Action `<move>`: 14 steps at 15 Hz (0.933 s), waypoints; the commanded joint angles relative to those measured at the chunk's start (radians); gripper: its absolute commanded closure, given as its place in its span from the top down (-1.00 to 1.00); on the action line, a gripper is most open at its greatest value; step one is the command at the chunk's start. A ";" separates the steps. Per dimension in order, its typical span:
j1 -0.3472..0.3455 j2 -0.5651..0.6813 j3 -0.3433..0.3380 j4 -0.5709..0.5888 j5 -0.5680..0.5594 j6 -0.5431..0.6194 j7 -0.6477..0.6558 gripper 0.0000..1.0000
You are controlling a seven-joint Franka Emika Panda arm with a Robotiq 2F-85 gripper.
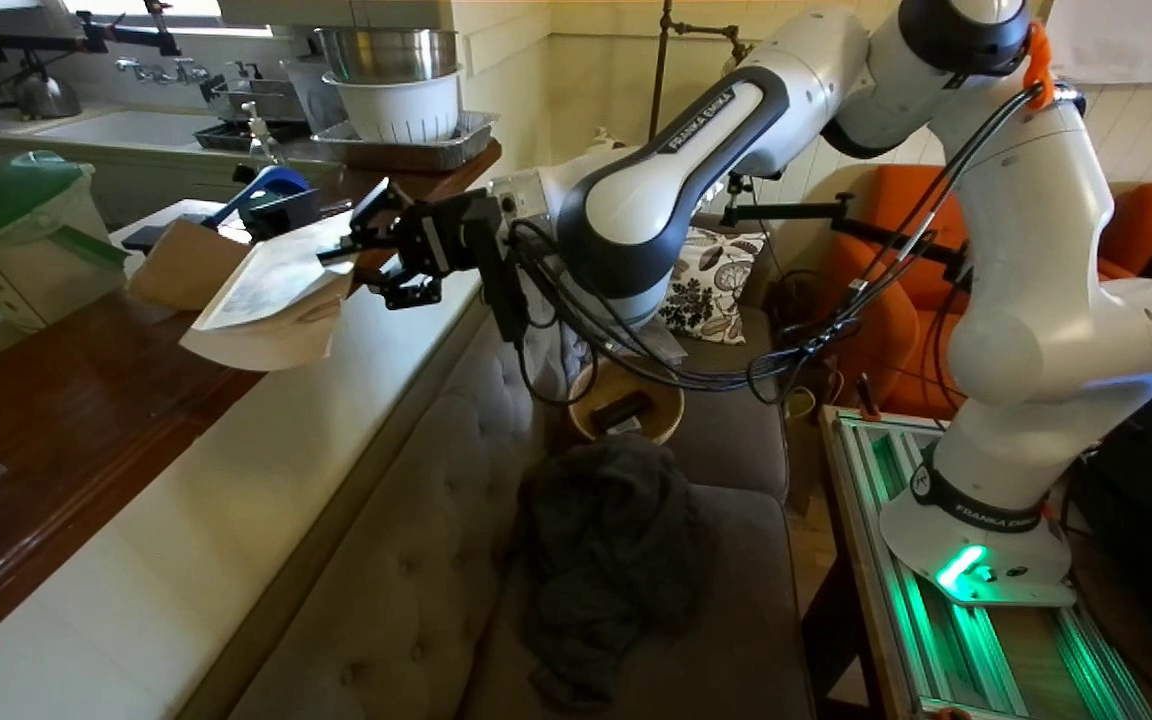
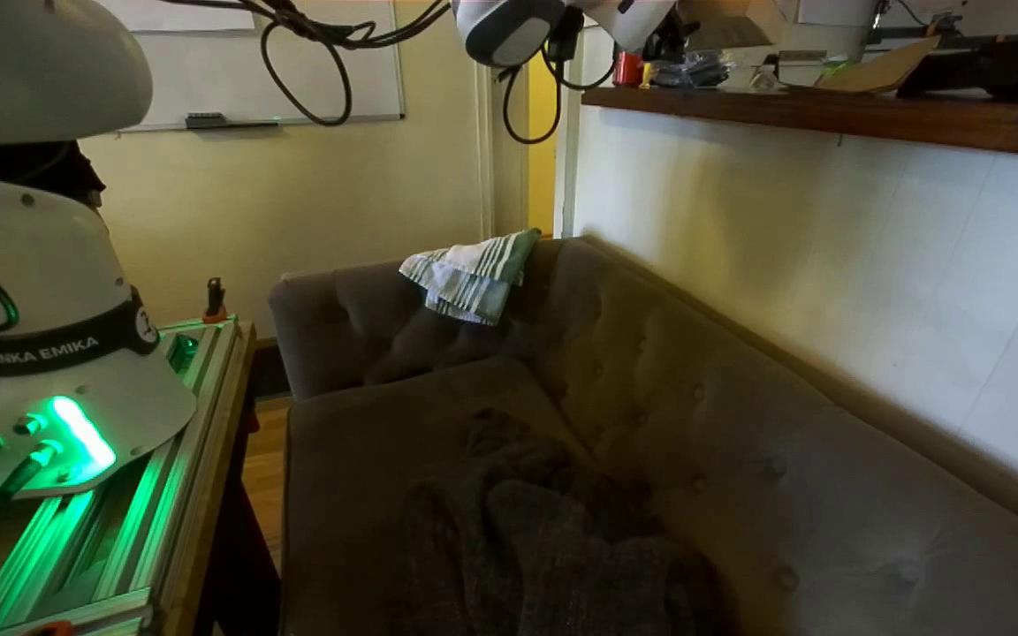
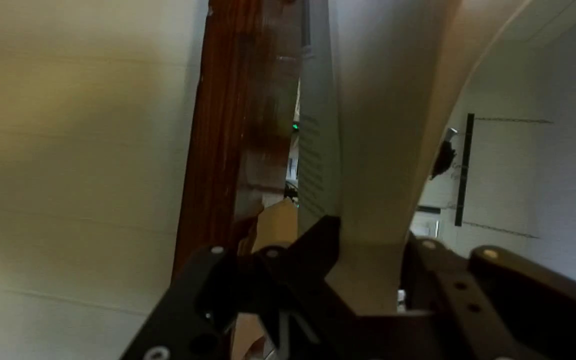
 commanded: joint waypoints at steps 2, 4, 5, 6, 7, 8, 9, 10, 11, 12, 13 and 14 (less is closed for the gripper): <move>0.220 -0.005 -0.142 0.105 0.075 0.196 0.063 -0.87; 0.316 -0.011 -0.205 0.144 0.090 0.219 0.103 -0.87; 0.355 -0.011 -0.230 0.169 0.090 0.218 0.127 -0.87; 0.394 -0.013 -0.256 0.196 0.094 0.207 0.154 -0.87; 0.432 -0.017 -0.280 0.224 0.097 0.198 0.182 -0.87; 0.472 -0.021 -0.308 0.255 0.108 0.193 0.207 -0.87; 0.510 -0.024 -0.334 0.287 0.123 0.190 0.234 -0.87; 0.549 -0.028 -0.365 0.321 0.137 0.193 0.257 -0.87; 0.590 -0.035 -0.401 0.354 0.160 0.191 0.274 -0.87; 0.628 -0.043 -0.438 0.382 0.179 0.183 0.289 -0.87; 0.663 -0.051 -0.476 0.407 0.198 0.172 0.300 -0.87; 0.698 -0.056 -0.517 0.432 0.215 0.168 0.310 -0.87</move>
